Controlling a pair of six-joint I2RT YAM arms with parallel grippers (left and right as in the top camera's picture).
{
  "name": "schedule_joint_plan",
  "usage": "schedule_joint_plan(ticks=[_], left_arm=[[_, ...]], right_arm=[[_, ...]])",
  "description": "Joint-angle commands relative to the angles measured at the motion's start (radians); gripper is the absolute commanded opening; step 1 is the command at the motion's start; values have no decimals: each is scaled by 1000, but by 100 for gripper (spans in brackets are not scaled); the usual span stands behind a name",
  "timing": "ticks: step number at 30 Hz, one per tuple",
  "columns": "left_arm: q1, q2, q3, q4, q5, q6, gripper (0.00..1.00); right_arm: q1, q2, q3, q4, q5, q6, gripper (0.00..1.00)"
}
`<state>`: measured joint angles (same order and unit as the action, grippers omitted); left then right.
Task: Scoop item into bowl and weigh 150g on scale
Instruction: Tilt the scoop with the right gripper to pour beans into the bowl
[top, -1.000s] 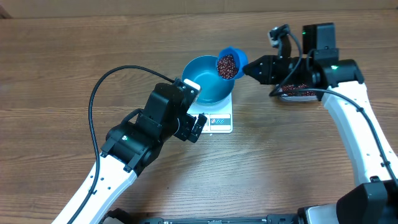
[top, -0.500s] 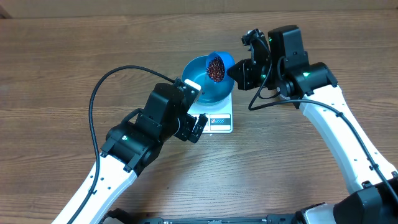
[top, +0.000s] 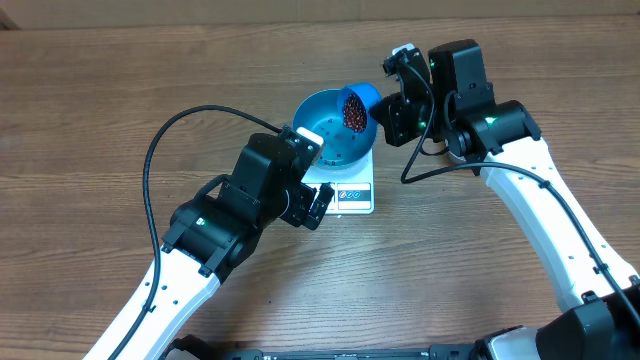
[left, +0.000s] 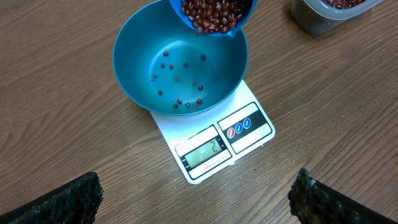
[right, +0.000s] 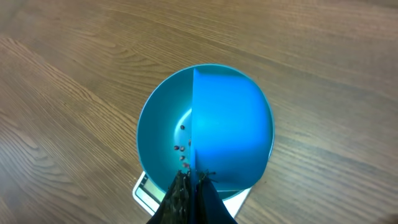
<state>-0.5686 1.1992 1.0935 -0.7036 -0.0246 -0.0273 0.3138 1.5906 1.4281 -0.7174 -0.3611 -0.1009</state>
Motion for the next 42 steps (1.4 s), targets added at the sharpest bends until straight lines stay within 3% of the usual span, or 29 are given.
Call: schedule_joint_plan(ticks=[1,21,37,42], left_arm=[[3,0,30,5,19,-7,100],[3,0,30,5,18,-6,100],[3,0,30,5,18,-6,99],[3,0,30,5,18,-6,100]], right_arm=[[1,-22,31,18,1,-62,4],[59,116,30,140,2,-67,4],[104,123,30,171,32,-511,4],[104,123,30,201,31,-563,4]])
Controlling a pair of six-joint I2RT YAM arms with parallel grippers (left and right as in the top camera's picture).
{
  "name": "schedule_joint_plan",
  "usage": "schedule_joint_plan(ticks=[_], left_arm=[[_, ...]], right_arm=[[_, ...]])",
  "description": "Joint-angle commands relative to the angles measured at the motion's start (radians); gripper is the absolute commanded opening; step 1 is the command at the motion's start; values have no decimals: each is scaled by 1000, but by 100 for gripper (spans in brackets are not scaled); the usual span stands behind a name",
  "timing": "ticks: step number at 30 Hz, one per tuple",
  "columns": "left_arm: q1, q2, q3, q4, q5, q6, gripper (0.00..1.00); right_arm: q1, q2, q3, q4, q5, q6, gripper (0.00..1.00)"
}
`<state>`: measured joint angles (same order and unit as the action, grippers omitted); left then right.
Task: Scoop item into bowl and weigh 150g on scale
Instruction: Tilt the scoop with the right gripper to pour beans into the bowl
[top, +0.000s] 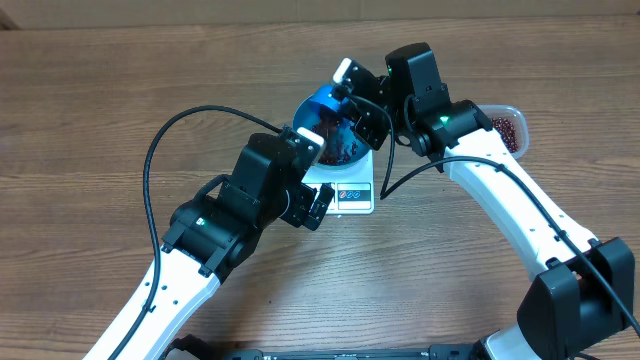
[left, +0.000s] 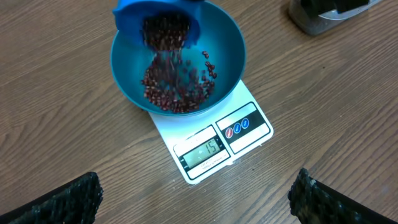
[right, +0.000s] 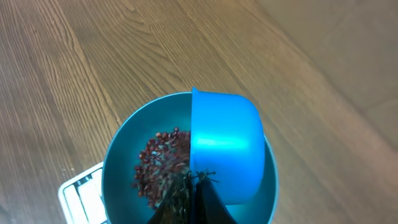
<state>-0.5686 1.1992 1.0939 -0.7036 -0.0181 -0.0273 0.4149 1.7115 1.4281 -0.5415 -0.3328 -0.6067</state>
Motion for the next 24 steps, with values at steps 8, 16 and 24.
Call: schedule_joint_plan(ticks=[8,16,24], left_arm=[[3,0,29,5,11,-6,100],[3,0,29,5,11,-6,99],[3,0,29,1,11,-6,99]], right_arm=[[3,2,30,36,3,-120,4],[3,2,30,39,3,-134,4],[3,2,30,40,-26,103,4]])
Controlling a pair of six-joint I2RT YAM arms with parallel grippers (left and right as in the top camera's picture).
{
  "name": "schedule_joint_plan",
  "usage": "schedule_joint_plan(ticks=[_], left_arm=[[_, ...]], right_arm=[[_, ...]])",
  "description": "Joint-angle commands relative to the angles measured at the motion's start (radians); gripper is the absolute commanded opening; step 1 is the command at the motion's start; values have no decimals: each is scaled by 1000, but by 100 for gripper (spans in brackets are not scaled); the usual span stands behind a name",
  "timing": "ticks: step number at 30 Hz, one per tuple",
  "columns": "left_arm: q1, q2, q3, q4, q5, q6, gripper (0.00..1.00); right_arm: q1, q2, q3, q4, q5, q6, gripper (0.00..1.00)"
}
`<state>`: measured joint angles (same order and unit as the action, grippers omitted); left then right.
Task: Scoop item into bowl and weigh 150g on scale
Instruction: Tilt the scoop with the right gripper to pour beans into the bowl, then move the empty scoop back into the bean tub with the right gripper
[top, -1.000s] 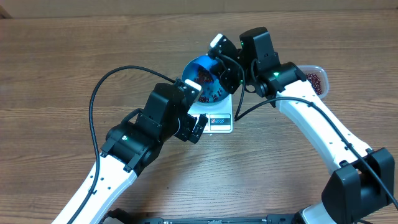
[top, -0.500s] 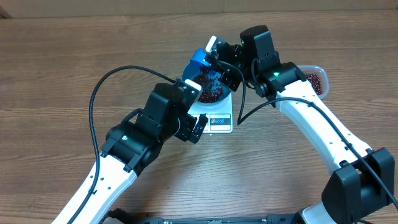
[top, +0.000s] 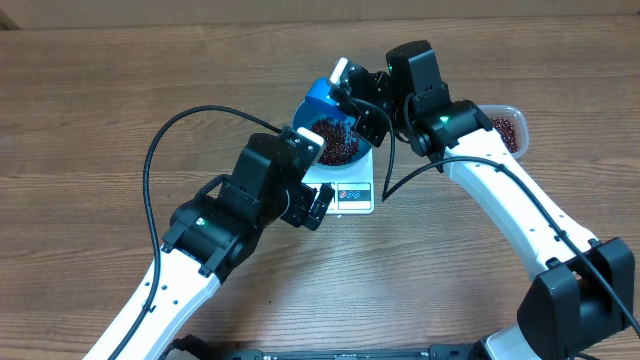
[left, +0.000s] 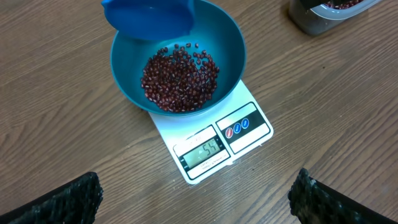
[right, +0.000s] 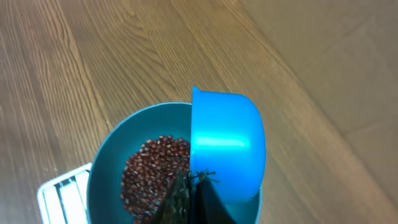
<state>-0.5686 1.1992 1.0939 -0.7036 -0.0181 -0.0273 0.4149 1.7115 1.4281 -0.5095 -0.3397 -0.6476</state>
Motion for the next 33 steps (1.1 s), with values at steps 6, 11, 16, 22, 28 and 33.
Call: schedule_joint_plan(ticks=[6,11,16,22,28,33], left_arm=[[3,0,29,1,11,-6,100],[4,0,29,-2,11,-6,100],[4,0,29,-3,11,-6,100],[4,0,29,-3,11,-6,99],[3,0,29,-2,11,-6,99],[4,0,29,-2,11,-6,99]], right_arm=[[-1,-30,32,3,-16,369,4],[-69,-126,34,-9,76,585,4],[-204,-178,34,-85,184,599,4],[-336,-180,34,-200,377,592,4],[-373,-164,32,-281,543,586,4],[-373,-124,31,-336,668,587,4]])
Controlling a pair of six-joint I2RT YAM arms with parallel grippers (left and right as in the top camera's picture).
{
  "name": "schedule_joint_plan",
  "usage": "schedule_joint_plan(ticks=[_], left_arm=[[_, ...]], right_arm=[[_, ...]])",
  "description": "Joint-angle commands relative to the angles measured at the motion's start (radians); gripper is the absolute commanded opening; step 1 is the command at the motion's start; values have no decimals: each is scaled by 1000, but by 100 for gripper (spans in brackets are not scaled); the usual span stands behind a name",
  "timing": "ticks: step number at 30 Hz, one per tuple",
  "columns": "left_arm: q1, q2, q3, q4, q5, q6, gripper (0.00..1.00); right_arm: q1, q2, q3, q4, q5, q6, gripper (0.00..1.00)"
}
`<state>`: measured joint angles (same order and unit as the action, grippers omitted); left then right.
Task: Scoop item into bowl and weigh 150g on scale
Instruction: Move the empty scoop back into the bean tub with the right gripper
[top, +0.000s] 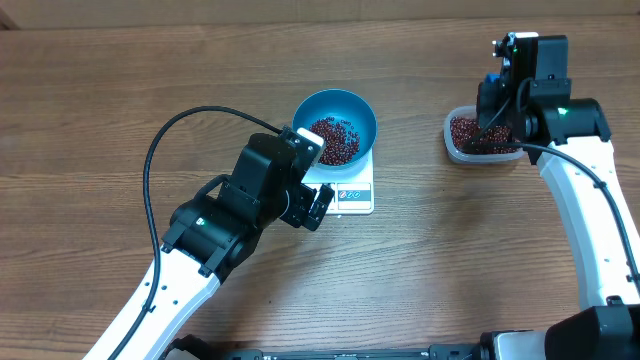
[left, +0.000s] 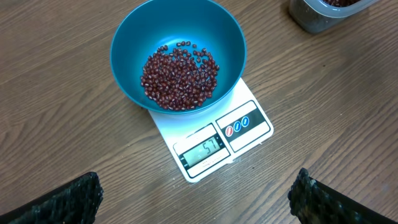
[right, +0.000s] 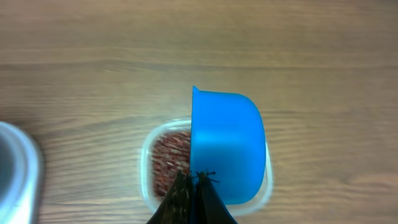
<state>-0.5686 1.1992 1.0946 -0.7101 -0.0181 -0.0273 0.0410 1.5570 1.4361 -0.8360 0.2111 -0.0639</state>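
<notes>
A blue bowl (top: 335, 125) holding red beans (left: 180, 76) stands on the white scale (left: 214, 143), whose display reads about 57. My right gripper (right: 194, 182) is shut on the handle of a blue scoop (right: 227, 146), held over the clear tub of red beans (top: 478, 135) at the right; in the overhead view the scoop is mostly hidden behind the wrist. My left gripper (left: 198, 200) hangs open near the scale's front edge, its fingers (left: 62, 202) wide apart with nothing between them.
The clear tub's corner (left: 323, 12) shows at the top right of the left wrist view. A black cable (top: 175, 130) loops over the table left of the bowl. Bare wooden table (top: 120, 80) surrounds the scale.
My right gripper has moved with the scoop from over the bowl to over the tub at the right. The scale's reading has gone from about 54 to about 57.
The right gripper held a full scoop tipped at the bowl's rim, with only a few beans in the bowl. Then beans were pouring and the display read about 15. Then the scoop was empty over a bean-filled bowl, and now it is over the tub.
</notes>
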Motion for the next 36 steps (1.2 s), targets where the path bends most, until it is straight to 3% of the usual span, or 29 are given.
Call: schedule_joint_plan(ticks=[1,19,36], left_arm=[[4,0,29,5,11,-6,100],[4,0,29,8,11,-6,100],[4,0,29,8,11,-6,99]], right_arm=[[1,38,23,-12,126,4,4],[3,262,23,-31,160,-23,4],[2,263,23,-37,-200,-33,4]])
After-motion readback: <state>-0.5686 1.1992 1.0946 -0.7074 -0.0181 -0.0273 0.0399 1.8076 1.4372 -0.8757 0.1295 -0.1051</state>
